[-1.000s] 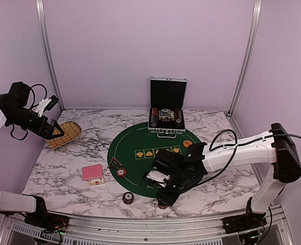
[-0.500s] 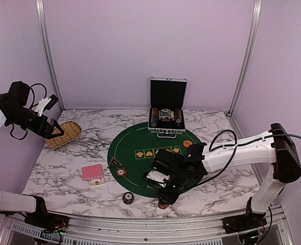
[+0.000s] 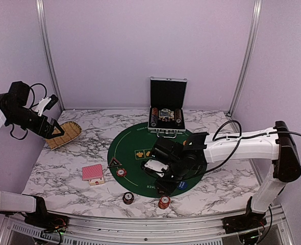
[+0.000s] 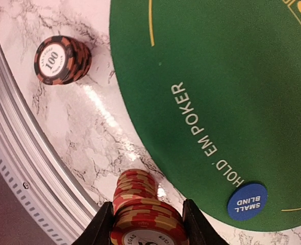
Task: Distribute texas hold em gaming equipment
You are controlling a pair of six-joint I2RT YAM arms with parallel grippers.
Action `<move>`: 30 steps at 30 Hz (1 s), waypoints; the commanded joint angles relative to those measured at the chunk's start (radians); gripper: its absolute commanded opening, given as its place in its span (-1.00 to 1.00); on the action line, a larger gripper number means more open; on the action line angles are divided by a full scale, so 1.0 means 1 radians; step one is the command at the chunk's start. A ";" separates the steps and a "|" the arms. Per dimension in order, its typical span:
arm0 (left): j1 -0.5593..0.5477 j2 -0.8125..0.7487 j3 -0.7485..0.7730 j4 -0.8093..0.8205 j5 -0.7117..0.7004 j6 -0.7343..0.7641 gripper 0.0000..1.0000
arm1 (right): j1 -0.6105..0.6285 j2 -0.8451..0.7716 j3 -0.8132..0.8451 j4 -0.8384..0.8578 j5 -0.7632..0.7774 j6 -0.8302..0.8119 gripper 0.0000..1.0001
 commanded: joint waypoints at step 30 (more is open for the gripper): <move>-0.001 0.008 0.020 -0.032 0.028 0.026 0.98 | -0.603 0.498 0.459 0.211 0.125 -0.098 -0.83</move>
